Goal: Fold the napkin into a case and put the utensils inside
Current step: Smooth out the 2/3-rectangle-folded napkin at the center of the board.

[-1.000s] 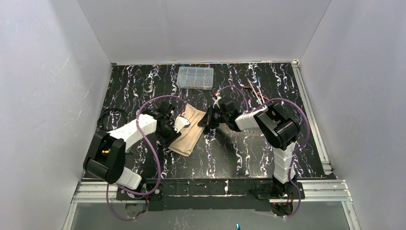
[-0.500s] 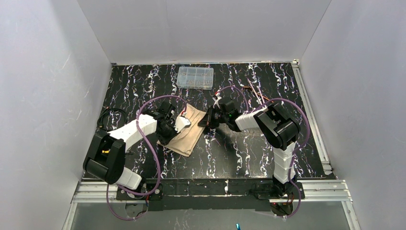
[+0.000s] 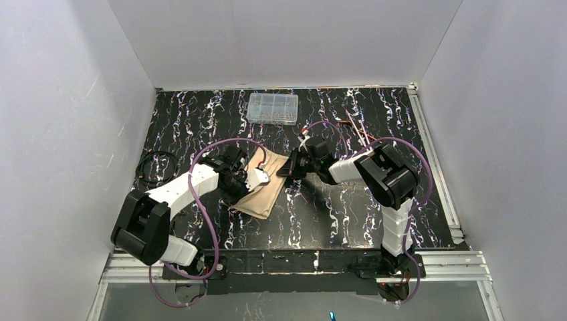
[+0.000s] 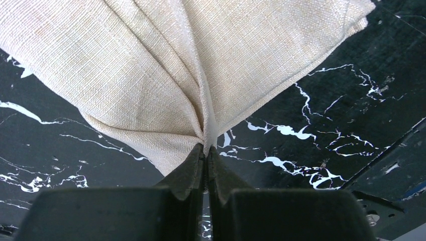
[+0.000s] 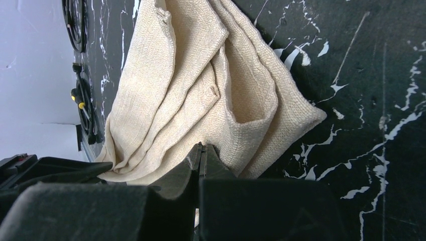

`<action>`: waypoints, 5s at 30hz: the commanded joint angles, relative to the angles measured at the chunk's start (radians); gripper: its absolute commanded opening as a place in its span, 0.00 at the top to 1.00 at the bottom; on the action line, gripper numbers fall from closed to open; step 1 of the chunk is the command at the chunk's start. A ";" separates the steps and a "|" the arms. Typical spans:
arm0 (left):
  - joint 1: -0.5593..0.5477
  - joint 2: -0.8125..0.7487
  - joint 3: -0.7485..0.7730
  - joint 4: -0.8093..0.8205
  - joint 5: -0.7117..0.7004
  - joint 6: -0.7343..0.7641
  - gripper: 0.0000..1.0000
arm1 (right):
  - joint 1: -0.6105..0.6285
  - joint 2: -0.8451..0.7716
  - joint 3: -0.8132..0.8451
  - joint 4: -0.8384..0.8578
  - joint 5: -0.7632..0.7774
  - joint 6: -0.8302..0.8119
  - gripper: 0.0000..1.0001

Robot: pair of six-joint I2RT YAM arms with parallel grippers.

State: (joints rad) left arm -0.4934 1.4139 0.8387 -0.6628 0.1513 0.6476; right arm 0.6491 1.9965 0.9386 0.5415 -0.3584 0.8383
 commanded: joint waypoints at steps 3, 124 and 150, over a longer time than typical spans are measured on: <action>-0.024 -0.024 -0.016 -0.029 0.029 0.034 1.00 | -0.003 0.022 -0.036 -0.063 0.055 -0.011 0.99; 0.254 0.402 0.477 -0.103 0.438 -0.274 1.00 | -0.124 -0.020 0.074 0.218 -0.253 0.076 0.97; 0.273 0.321 0.176 0.138 0.453 -0.220 1.00 | 0.023 0.266 0.148 0.327 -0.204 0.209 0.99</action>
State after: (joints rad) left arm -0.2256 1.7855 1.0470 -0.5686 0.5972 0.4088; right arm 0.6781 2.2395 1.0737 0.8734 -0.5915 1.0885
